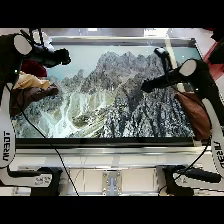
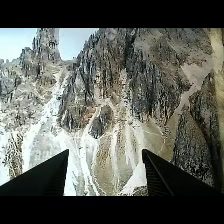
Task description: Fold the shirts.
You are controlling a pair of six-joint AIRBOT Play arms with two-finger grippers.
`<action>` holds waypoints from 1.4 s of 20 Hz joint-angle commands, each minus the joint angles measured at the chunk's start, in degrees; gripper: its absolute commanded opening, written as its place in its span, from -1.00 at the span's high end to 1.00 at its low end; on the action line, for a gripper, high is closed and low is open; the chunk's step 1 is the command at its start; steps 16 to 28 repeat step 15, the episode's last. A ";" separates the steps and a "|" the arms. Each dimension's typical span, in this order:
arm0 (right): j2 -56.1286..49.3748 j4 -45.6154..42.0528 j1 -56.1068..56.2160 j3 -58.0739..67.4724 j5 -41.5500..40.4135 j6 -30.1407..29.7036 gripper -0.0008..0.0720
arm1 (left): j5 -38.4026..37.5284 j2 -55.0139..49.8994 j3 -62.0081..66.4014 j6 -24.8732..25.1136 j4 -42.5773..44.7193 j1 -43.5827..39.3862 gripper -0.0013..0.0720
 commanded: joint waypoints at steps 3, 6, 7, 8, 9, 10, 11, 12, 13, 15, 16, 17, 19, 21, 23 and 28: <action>0.07 -6.14 7.78 0.09 -1.88 3.21 -0.71 | -0.26 0.02 0.02 0.00 -0.04 -0.02 -0.46; 0.07 -5.44 7.85 0.09 -1.86 3.21 -0.71 | -0.26 0.00 0.02 0.00 -0.07 -0.02 -0.46; 0.07 -5.44 7.85 0.09 -1.88 3.21 -0.71 | -0.26 0.00 0.02 0.00 -0.04 -0.02 -0.46; 0.07 -5.44 7.85 0.09 -1.88 3.21 -0.71 | -0.26 0.00 0.02 0.00 -0.07 -0.02 -0.46; 0.07 -5.42 7.85 0.09 -1.86 3.21 -0.71 | -0.26 0.00 0.02 0.00 -0.07 -0.02 -0.46; 0.07 -5.42 7.85 0.09 -1.88 3.19 -0.71 | -0.26 0.02 0.02 0.00 -0.07 -0.02 -0.46; 0.07 -5.42 7.85 0.09 -1.86 3.21 -0.71 | -0.26 0.00 0.02 0.02 -0.07 -0.02 -0.46; 0.07 -5.44 7.85 0.09 -1.88 3.19 -0.71 | -0.26 0.00 0.02 0.00 -0.07 -0.02 -0.46; 0.07 -5.42 7.85 0.09 -1.88 3.19 -0.71 | -0.26 0.02 0.02 0.00 -0.07 -0.02 -0.46; 0.07 -5.42 7.85 0.09 -1.88 3.21 -0.71 | -0.26 0.02 0.02 0.00 -0.07 -0.02 -0.46; 0.07 -5.42 7.85 0.09 -1.88 3.21 -0.71 | -0.26 0.02 0.02 0.00 -0.07 -0.02 -0.46; 0.07 -5.42 7.85 0.09 -1.88 3.21 -0.71 | -0.26 0.02 0.02 0.00 -0.07 -0.02 -0.46; 0.07 -5.42 7.85 0.09 -1.88 3.21 -0.71 | -0.26 0.02 0.02 0.00 -0.07 -0.02 -0.46; 0.07 -5.42 7.85 0.09 -1.88 3.21 -0.71 | -0.26 0.02 0.02 0.00 -0.07 -0.02 -0.46; 0.07 -5.42 7.85 0.09 -1.88 3.21 -0.71 | -0.26 0.02 0.02 0.00 -0.07 -0.02 -0.46; 0.07 -5.42 7.85 0.09 -1.88 3.21 -0.71 | -0.26 0.02 0.02 0.00 -0.07 -0.02 -0.46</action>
